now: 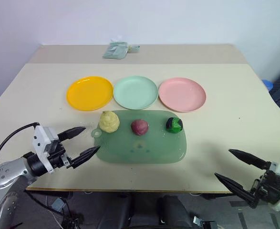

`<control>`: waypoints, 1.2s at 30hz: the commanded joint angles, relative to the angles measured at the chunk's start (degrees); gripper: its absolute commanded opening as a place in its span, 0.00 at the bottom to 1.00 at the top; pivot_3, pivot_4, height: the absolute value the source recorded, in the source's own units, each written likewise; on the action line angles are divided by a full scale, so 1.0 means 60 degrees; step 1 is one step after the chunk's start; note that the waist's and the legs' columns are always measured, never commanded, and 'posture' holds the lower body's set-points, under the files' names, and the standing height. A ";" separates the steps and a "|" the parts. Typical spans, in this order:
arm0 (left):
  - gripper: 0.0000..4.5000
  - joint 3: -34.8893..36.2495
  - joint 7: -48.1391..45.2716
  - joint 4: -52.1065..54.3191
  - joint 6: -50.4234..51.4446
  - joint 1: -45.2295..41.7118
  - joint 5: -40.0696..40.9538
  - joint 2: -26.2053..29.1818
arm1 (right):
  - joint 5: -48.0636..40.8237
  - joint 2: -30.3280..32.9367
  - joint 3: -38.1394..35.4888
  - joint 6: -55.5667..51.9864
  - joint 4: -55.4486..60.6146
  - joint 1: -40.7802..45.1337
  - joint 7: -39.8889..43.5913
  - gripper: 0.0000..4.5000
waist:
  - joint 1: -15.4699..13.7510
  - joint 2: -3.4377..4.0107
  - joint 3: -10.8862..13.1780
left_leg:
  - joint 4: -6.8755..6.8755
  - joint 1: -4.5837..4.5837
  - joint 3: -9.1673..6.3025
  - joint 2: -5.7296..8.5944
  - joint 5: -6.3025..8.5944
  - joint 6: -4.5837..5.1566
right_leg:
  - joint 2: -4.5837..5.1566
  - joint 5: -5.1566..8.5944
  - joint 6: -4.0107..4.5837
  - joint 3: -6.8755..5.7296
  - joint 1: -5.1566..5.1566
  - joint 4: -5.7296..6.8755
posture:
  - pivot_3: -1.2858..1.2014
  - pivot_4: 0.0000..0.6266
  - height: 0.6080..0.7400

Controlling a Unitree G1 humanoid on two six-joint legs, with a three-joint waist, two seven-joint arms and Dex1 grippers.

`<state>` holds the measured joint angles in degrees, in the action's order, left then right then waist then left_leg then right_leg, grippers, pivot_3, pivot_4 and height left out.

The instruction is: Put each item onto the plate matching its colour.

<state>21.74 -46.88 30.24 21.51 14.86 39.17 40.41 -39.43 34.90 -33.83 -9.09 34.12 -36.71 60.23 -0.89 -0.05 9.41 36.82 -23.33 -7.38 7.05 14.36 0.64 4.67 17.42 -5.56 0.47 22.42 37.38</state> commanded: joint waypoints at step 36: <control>1.00 -0.2413 0.4163 -0.1268 0.2099 -0.3690 -0.1992 -0.2279 | 0.1555 -0.0196 0.5052 -0.1076 -0.2653 0.8298 -0.0607 0.99 | -0.0217 -0.0030 0.0000 | 0.0026 -0.0009 0.0015 0.0010 -0.0036 -0.0055 | -0.0027 -0.0060 -0.0037 0.0045 0.0053 0.0040 | 0.52 0.24 1.00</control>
<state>6.73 -21.37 22.08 35.47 -6.73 27.73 26.34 -29.04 33.35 -2.53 -15.61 15.72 13.13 56.98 -2.19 -0.23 9.41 36.98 -23.40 -7.28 7.11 14.12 0.27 4.51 17.06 -5.78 0.74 22.74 37.62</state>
